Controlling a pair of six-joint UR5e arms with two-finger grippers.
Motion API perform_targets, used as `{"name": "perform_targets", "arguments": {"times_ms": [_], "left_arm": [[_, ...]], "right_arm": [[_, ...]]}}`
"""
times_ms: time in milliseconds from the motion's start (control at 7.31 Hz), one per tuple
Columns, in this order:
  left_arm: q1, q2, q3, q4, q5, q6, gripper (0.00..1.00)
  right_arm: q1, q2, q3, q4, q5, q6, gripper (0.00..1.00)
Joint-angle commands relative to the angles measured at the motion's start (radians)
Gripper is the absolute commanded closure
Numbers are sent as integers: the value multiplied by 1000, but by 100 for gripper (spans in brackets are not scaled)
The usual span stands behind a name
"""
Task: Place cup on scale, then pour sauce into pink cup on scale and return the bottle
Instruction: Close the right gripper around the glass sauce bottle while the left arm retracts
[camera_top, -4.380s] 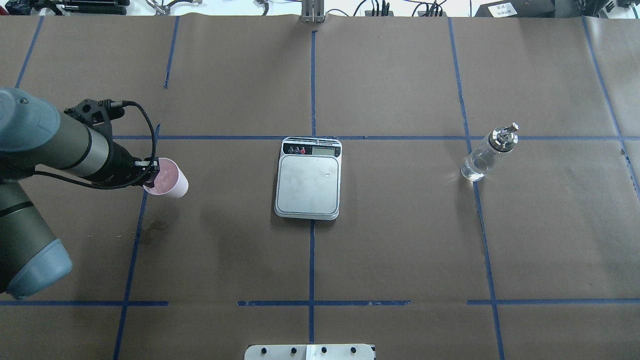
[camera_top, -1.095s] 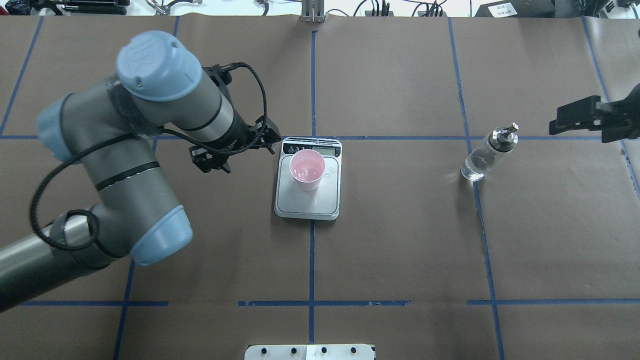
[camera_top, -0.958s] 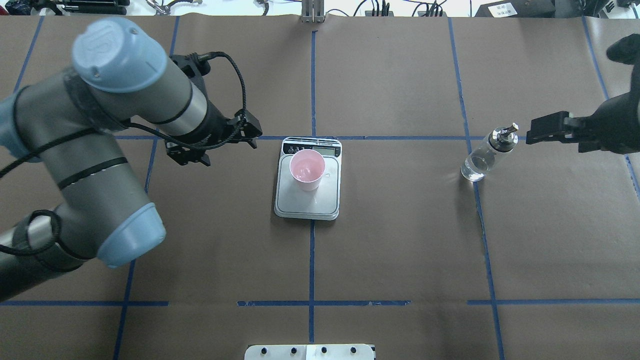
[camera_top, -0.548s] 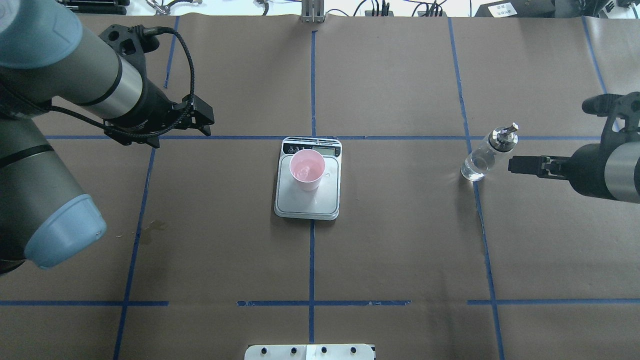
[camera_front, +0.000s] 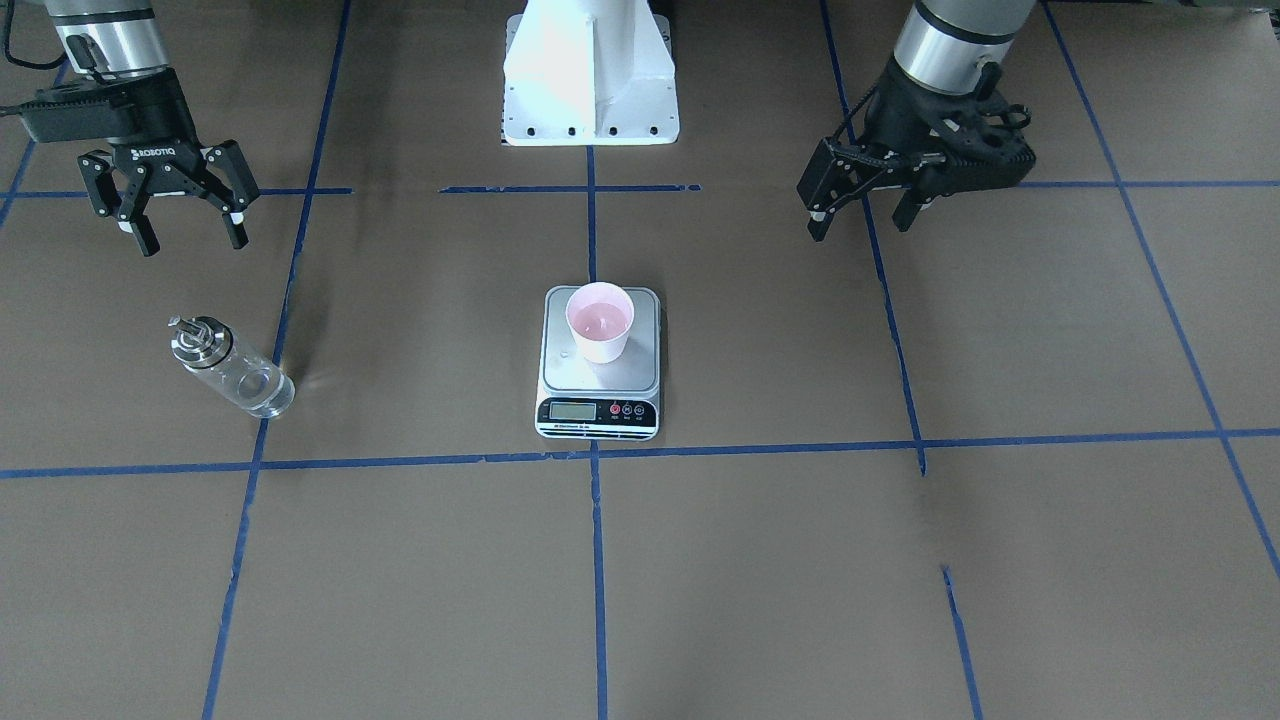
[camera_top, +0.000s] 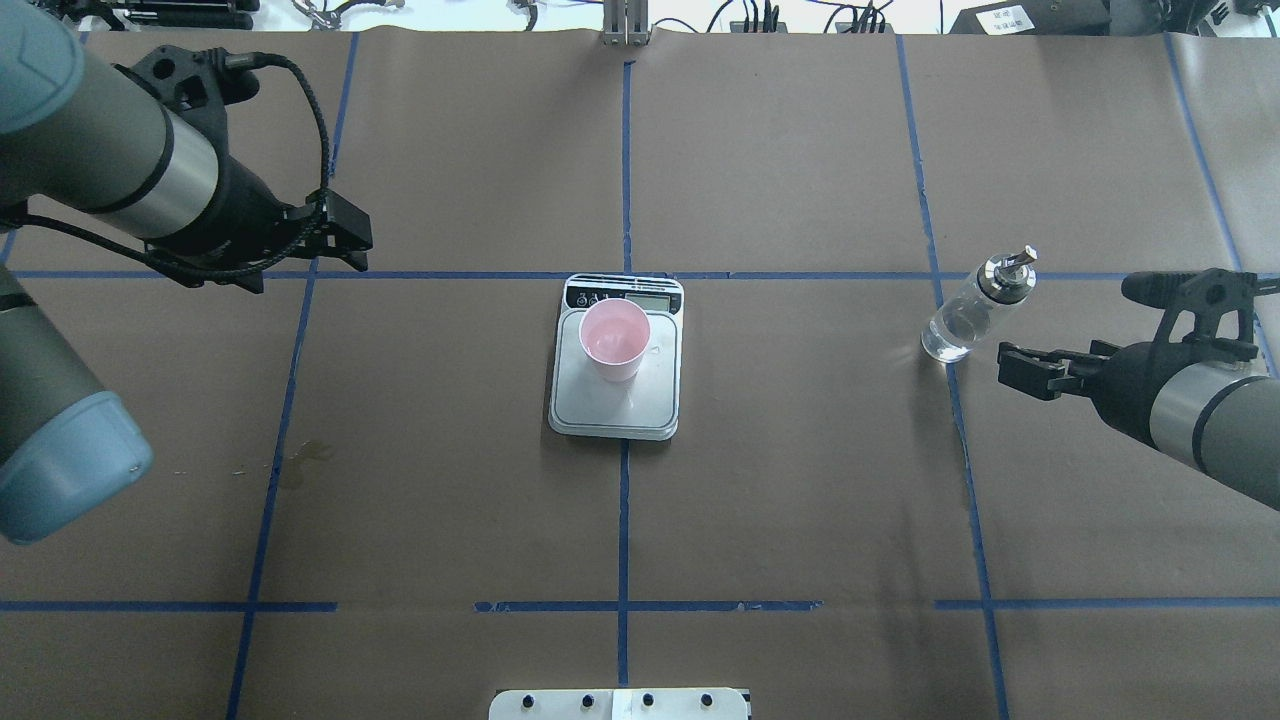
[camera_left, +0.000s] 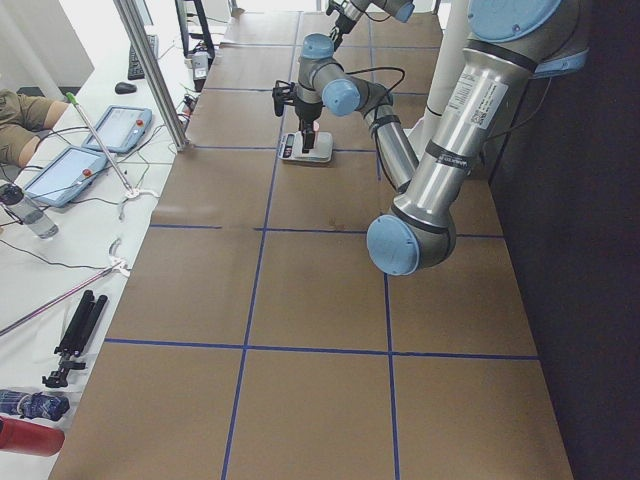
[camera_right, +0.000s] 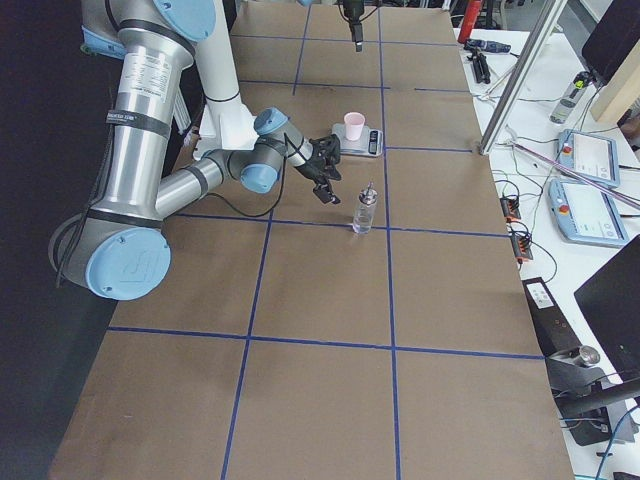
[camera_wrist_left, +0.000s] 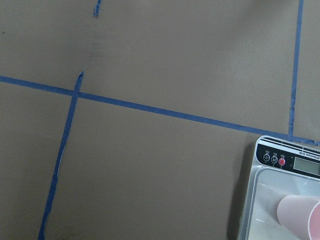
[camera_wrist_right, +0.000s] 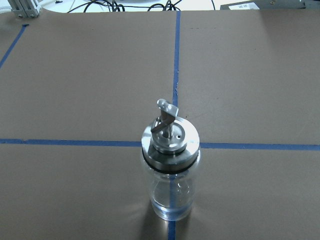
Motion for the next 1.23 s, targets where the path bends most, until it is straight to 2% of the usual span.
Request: {"name": "perform_targets", "arguments": {"times_ms": [0, 137, 274, 411, 548, 821, 1095], "left_arm": [[-67, 108, -33, -5, -5, 174, 0], [-87, 133, -33, -5, -2, 226, 0], [-119, 157, -33, -7, -5, 328, 0], [-140, 168, -33, -7, -5, 367, 0], [-141, 173, -31, -7, -5, 369, 0], [-144, 186, -33, -7, -4, 410, 0], [-144, 188, -28, -7, -4, 412, 0]], "right_arm": [[-23, 0, -98, 147, -96, 2, 0], [-34, 0, -182, 282, -122, -10, 0], [-41, 2, -210, 311, -125, -30, 0], [-54, 3, -212, 314, -160, -37, 0], [-92, 3, -214, 314, -234, -38, 0], [-109, 76, -243, 314, -312, -28, 0], [-111, 72, -258, 317, -319, -26, 0]]}}
